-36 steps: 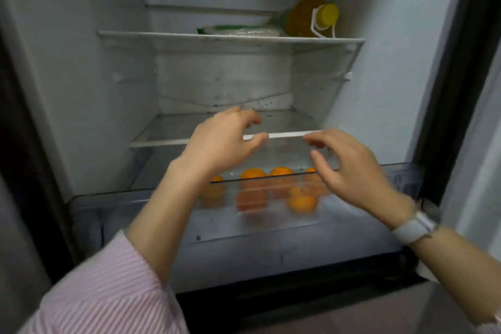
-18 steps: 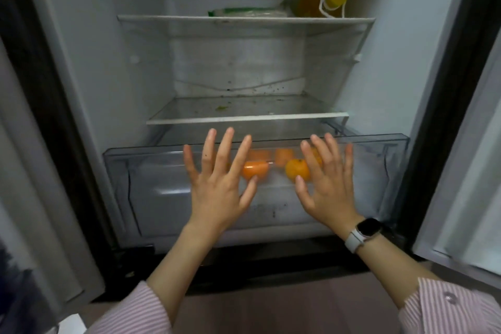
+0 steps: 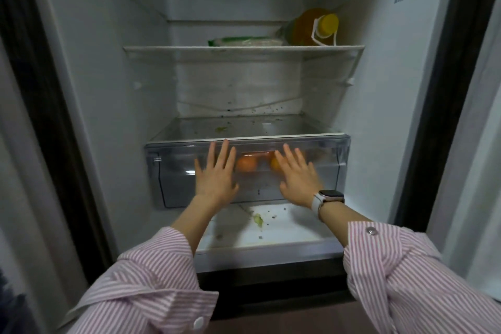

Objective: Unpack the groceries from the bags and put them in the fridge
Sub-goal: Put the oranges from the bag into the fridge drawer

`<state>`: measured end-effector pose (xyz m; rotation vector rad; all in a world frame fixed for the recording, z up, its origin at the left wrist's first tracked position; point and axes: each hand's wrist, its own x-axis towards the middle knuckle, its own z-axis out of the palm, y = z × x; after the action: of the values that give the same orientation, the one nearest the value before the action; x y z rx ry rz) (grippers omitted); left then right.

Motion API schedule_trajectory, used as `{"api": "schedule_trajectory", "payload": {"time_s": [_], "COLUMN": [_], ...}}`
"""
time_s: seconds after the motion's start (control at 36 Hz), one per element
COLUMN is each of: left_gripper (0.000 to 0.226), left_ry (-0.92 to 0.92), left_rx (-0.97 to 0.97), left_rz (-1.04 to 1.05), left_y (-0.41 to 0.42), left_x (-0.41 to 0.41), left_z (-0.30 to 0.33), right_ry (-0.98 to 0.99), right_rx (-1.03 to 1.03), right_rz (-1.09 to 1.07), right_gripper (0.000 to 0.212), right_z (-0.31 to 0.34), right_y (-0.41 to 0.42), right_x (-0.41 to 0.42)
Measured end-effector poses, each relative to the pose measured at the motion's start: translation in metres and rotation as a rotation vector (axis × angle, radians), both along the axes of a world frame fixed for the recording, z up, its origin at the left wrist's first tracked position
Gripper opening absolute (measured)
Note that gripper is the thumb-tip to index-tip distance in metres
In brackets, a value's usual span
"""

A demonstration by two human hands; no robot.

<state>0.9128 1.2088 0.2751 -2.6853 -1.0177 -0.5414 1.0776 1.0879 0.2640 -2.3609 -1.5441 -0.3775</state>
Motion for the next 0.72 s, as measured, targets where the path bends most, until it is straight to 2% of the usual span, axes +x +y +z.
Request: {"api": "schedule_trajectory", "payload": {"time_s": [0.11, 0.19, 0.31, 0.39, 0.44, 0.58, 0.72], "left_gripper": [0.081, 0.071, 0.056, 0.043, 0.042, 0.051, 0.052], "left_ry": [-0.022, -0.079, -0.164, -0.356, -0.414, -0.281, -0.223], "left_rx": [-0.108, -0.186, -0.245, -0.175, -0.143, -0.176, -0.323], "left_rz": [-0.031, 0.007, 0.003, -0.084, -0.084, -0.047, 0.155], "left_y": [-0.005, -0.024, -0.060, -0.089, -0.111, -0.162, -0.211], "left_x": [-0.008, -0.021, -0.049, -0.076, -0.094, -0.147, -0.202], "left_z": [-0.018, -0.044, -0.091, -0.130, -0.154, -0.212, -0.249], "right_ry": [0.171, 0.225, 0.195, 0.166, 0.166, 0.231, 0.467], "right_rx": [-0.107, -0.060, 0.173, 0.368, 0.419, 0.325, 0.145], "right_rz": [0.018, -0.016, -0.015, 0.045, 0.060, 0.105, 0.137], "right_gripper": [0.075, 0.064, 0.055, 0.047, 0.042, 0.048, 0.051], "right_z": [-0.028, -0.059, -0.096, -0.126, -0.149, -0.207, -0.247], "right_y": [-0.010, -0.025, -0.053, -0.078, -0.095, -0.138, -0.176], "right_x": [-0.008, -0.029, -0.068, -0.098, -0.118, -0.162, -0.204]}}
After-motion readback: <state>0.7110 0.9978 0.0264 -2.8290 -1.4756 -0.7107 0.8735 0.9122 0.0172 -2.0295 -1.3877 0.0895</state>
